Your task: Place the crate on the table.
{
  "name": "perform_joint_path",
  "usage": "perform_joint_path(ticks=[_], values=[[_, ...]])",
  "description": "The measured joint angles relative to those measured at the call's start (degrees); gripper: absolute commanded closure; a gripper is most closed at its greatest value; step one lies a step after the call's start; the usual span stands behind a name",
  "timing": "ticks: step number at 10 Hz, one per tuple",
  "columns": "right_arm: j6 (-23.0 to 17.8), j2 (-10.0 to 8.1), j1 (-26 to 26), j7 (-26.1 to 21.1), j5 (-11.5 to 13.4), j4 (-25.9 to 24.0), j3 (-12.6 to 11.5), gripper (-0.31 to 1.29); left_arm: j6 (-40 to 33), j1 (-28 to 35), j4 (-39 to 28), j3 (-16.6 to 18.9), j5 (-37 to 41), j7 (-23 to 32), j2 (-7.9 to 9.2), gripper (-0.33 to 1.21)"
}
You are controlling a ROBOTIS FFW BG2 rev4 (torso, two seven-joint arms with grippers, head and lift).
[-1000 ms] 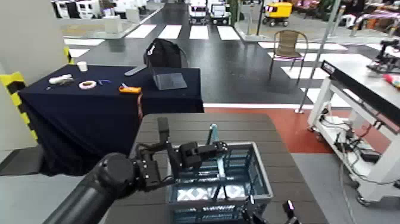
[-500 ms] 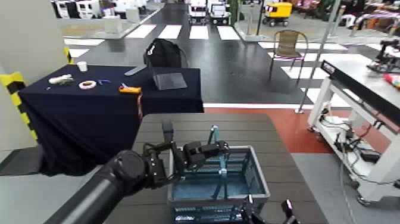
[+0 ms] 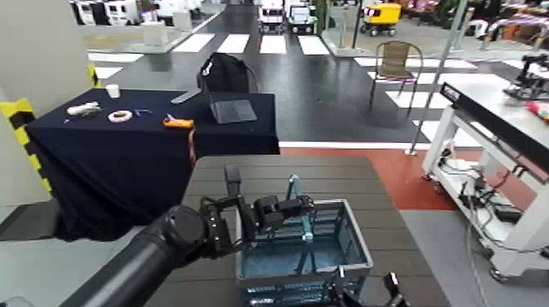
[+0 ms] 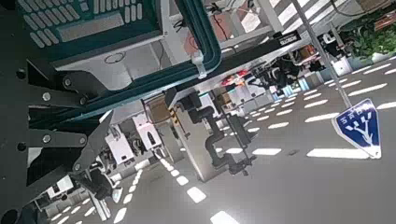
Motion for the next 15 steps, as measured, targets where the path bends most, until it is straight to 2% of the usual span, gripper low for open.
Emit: perform_joint_path(ticks=[1,2,4,6,9,11,13,15], values=[[0.0,-0.01,-0.01,0.0,0.0,0.01,0.03,0.14,-0.2,-0.14,0.05,-0.21,0.0,-0.01,-0.01,0.94],[-0.05,-0.02,-0.06,0.0,-0.03,0.06,0.11,0.14,-0.43,-0.34,0.14,-0.5,0.0,-0.01,-0.02,0.88],[-0.09,-0.06,-0.09,0.0,-0.09,0.09,0.17,0.14,-0.93,-0.43,0.27,-0.96,0.0,-0.23,-0.09,0.45],[-0.09,-0.07,-0.04,0.0,-0.18,0.06,0.12,0.14,-2.38,-0.44,0.28,-1.0,-1.1,-0.36,-0.08,0.12],[-0.04,-0.07,0.13,0.0,-0.26,-0.08,0.0,0.14,-5.07,0.03,-1.28,2.22,-8.05,-0.05,0.19,0.08],[0.0,-0.07,0.26,0.0,-0.27,-0.14,-0.12,0.14,-6.09,1.51,-4.6,6.28,-15.03,1.35,0.76,0.09],[0.06,0.0,0.39,0.0,-0.27,-0.2,-0.25,0.14,-7.14,5.07,-11.78,11.17,-21.47,6.33,2.14,0.09],[0.09,0.07,0.58,0.0,-0.27,-0.33,-0.57,0.14,-8.96,11.21,-23.06,15.58,-25.01,14.01,4.17,0.09]])
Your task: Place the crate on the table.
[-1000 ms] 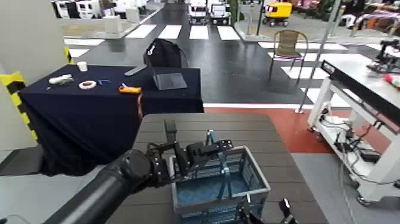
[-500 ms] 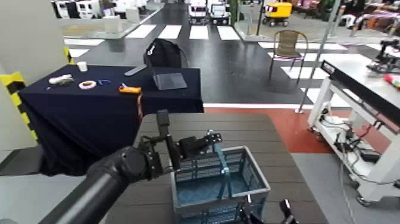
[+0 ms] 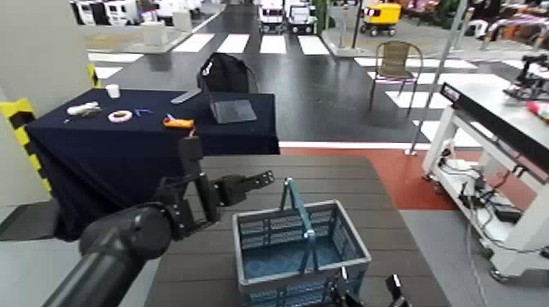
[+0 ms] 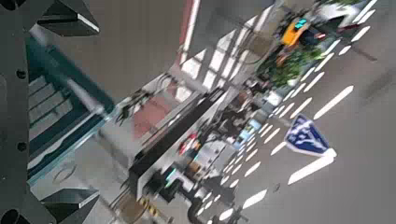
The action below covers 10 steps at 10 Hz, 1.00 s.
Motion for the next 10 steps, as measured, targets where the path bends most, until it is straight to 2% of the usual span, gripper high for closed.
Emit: perform_joint_path(ticks=[1,3,6,8,10], values=[[0.0,0.08,0.14,0.0,0.07,-0.06,-0.27,0.14,-1.99,4.12,-6.12,1.93,-1.75,3.76,0.76,0.09],[0.0,0.14,0.36,-0.07,0.53,-0.22,-0.67,0.14,-11.41,13.02,-14.24,3.74,-4.78,8.5,1.38,0.09],[0.17,0.3,0.66,-0.48,2.11,-0.66,-1.44,0.14,-24.81,24.0,-20.87,6.76,-13.6,11.8,-0.16,0.09],[1.24,0.35,0.89,-1.15,3.09,-1.19,-1.64,0.14,-29.83,29.84,-23.41,8.85,-19.03,13.7,-1.49,0.09],[1.65,0.52,1.21,-1.05,3.29,-1.51,-2.0,0.14,-33.38,35.0,-25.87,9.69,-23.82,17.41,-1.75,0.09]])
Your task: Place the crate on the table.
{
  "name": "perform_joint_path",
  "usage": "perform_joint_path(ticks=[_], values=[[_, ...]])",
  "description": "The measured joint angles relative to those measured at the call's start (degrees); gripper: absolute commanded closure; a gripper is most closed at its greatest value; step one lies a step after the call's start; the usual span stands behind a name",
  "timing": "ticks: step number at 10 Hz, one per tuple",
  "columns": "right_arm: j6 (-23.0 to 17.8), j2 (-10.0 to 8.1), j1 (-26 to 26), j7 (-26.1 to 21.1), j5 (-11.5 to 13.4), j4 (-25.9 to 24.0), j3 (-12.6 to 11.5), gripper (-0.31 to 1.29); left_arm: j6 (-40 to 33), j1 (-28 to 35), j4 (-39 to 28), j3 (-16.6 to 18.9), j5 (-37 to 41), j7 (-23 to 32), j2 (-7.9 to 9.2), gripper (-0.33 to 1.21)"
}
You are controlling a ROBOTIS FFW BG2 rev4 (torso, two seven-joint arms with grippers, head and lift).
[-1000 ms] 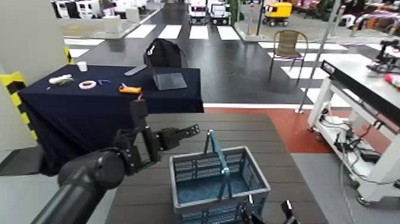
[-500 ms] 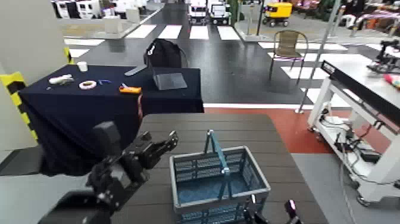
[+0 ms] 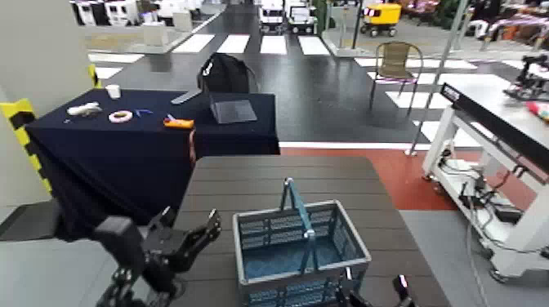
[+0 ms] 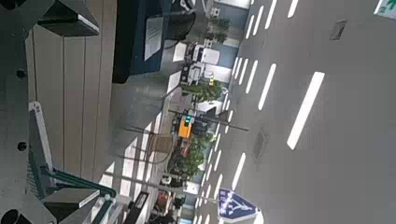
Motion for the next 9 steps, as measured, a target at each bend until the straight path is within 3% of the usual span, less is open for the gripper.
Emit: perform_joint_path(ticks=[5,9], values=[[0.25,0.28,0.65,-0.01,0.44,-0.56,-0.75,0.14,-7.77,10.77,-3.98,0.45,-9.32,10.27,-0.1,0.1],[0.74,0.31,0.84,0.01,0.75,-0.82,-0.97,0.14,-11.93,16.45,-5.57,1.12,-15.85,13.38,-0.28,0.1]])
